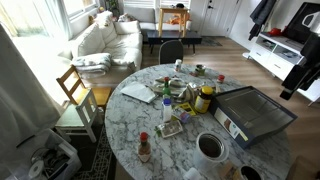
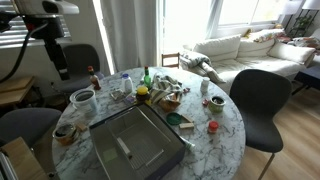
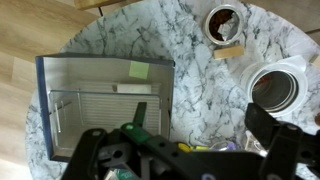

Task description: Remove the clear box from the blue box, then move the clear cup to the left

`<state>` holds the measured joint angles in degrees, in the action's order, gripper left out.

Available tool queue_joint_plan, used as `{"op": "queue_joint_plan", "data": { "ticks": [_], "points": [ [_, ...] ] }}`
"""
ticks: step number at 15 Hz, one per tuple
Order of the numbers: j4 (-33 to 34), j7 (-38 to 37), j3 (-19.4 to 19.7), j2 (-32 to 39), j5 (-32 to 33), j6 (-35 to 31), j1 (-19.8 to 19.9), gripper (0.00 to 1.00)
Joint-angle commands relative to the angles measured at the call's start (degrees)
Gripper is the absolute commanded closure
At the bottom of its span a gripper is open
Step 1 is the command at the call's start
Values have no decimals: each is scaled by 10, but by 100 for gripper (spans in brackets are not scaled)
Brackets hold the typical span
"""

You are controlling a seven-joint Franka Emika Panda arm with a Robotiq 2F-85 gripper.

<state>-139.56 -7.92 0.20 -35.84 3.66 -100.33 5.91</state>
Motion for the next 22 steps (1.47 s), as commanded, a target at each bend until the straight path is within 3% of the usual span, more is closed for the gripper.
{"op": "queue_joint_plan", "data": {
  "ticks": [1,7,13,16,17,22],
  "points": [
    [-10,-9,23,44,9,-38,18,0],
    [-62,38,56,125,41,-257,36,0],
    [-88,21,49,220,123,-382,55,0],
    [-77,-20,49,268,150,-393,66,0],
    [-82,11,53,239,124,-377,52,0],
    [-75,-8,55,265,135,-383,56,0]
  ]
}}
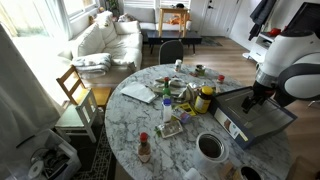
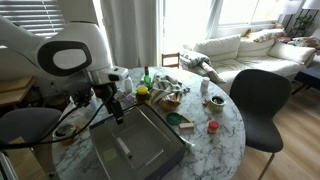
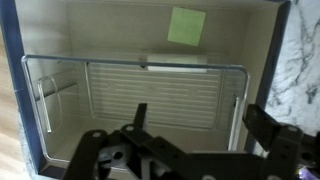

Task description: Remove the clear box from the blue box, then move the clear cup to the left

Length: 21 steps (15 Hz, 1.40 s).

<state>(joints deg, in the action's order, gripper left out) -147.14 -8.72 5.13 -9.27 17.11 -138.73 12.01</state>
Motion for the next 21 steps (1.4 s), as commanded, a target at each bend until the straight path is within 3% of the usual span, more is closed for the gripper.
{"op": "queue_joint_plan", "data": {
  "ticks": [1,4,16,17,19,20,21],
  "points": [
    [1,-1,5,0,1,1,-5,0],
    [2,-1,5,0,1,1,-5,0],
    [1,128,32,60,-137,-124,-19,0],
    [2,137,32,65,-148,-130,-19,2],
    [2,151,32,73,-164,-135,-19,15],
    [3,160,32,77,-173,-138,-19,30],
    [3,171,32,80,-185,-139,-20,38]
  ]
}}
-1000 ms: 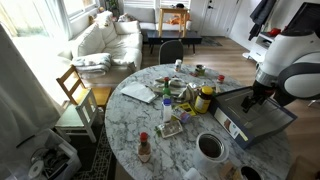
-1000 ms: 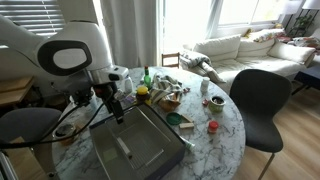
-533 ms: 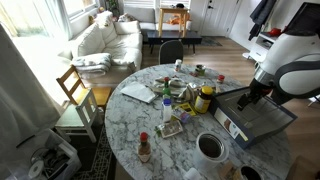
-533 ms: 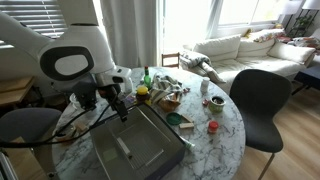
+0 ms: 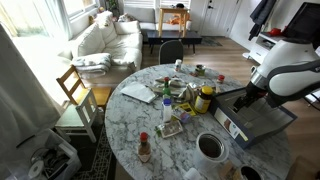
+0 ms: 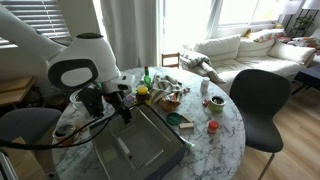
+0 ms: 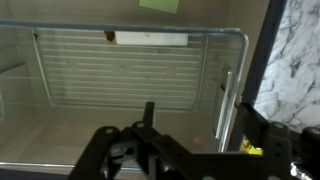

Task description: Remove the clear box from the blue box, then move the clear cup to the left

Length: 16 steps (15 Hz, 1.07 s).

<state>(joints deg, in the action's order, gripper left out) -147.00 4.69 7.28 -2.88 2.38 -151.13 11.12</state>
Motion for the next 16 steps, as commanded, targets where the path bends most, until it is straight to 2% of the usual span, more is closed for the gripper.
{"op": "queue_joint_plan", "data": {
  "ticks": [1,4,8,12,16],
  "points": [
    [2,47,10,18,-50,-16,-12,46],
    [4,70,8,25,-72,-10,-14,70],
    [6,86,8,30,-86,-8,-17,99],
    [4,78,7,19,-83,-2,-18,99],
    [1,43,5,-4,-45,8,-17,99]
  ]
}}
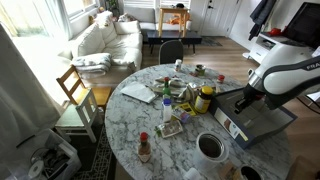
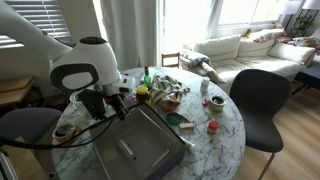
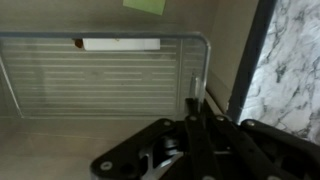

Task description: Remove the clear box from the blue box, then move the clear cup to the left

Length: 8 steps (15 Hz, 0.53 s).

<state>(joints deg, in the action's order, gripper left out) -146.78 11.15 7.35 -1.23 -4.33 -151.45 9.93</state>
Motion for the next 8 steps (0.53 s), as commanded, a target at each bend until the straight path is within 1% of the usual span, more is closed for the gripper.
{"op": "queue_joint_plan", "data": {
  "ticks": [1,5,8],
  "points": [
    [-2,-37,4,-27,34,15,-5,99],
    [-2,-79,-2,-59,77,42,-6,99],
    [2,-92,-6,-86,89,77,-8,99]
  ]
}}
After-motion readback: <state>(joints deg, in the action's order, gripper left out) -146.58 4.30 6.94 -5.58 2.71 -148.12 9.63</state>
